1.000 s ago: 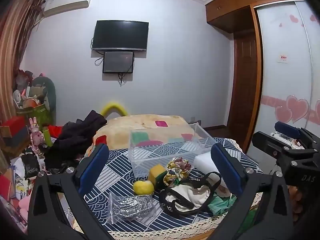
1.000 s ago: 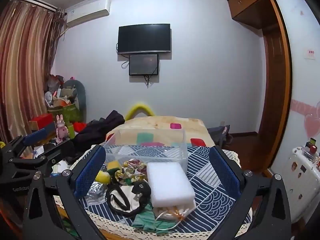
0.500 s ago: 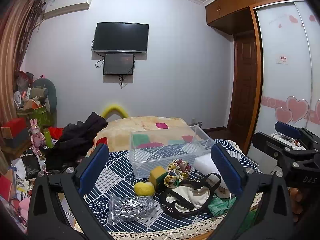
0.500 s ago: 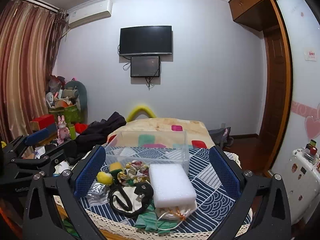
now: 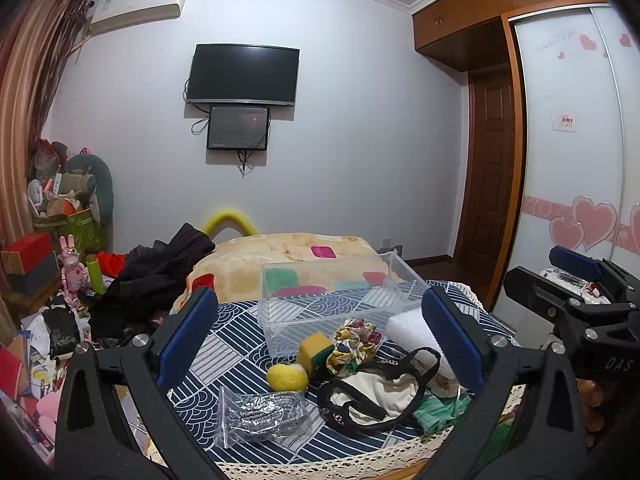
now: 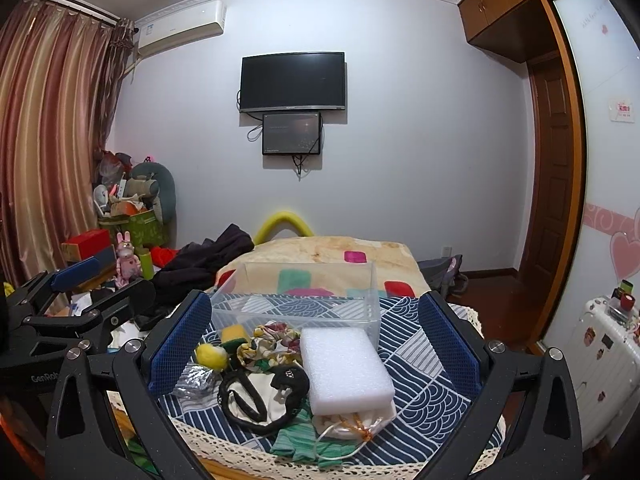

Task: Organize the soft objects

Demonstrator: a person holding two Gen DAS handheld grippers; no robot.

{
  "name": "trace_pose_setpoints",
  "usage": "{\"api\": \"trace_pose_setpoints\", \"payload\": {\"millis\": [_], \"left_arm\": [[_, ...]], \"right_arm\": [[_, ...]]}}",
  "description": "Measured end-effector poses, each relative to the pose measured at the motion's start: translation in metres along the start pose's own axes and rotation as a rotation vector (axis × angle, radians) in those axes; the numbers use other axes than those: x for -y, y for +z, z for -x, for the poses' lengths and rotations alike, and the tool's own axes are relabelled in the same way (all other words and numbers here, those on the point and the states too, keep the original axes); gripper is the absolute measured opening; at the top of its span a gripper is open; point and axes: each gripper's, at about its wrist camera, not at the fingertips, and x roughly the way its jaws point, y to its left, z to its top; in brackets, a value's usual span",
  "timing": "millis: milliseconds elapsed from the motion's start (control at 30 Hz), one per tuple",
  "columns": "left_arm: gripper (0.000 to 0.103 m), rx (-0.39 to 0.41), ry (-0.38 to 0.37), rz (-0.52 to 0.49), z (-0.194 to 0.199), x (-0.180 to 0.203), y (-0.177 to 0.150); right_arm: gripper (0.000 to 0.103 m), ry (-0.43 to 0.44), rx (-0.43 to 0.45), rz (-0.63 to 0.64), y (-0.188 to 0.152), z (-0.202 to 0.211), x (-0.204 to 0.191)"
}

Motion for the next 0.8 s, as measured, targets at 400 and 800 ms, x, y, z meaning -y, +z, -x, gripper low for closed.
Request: {"api": "trace_pose_setpoints", "payload": {"millis": [400,800], "left_arm": [[0.103,0.004,-0.004,-0.001,0.0023,0.0004,0.0008],[0.103,0.006,-0.005,0.001,0.0037,0.0001,0.0016]], "right_arm": [[0.103,0.003,0.005,0.006,0.0023,0.0025,-0.0035],[0.103,0.002,0.007,0.006,0.0024,0.0027,-0.0036]]}}
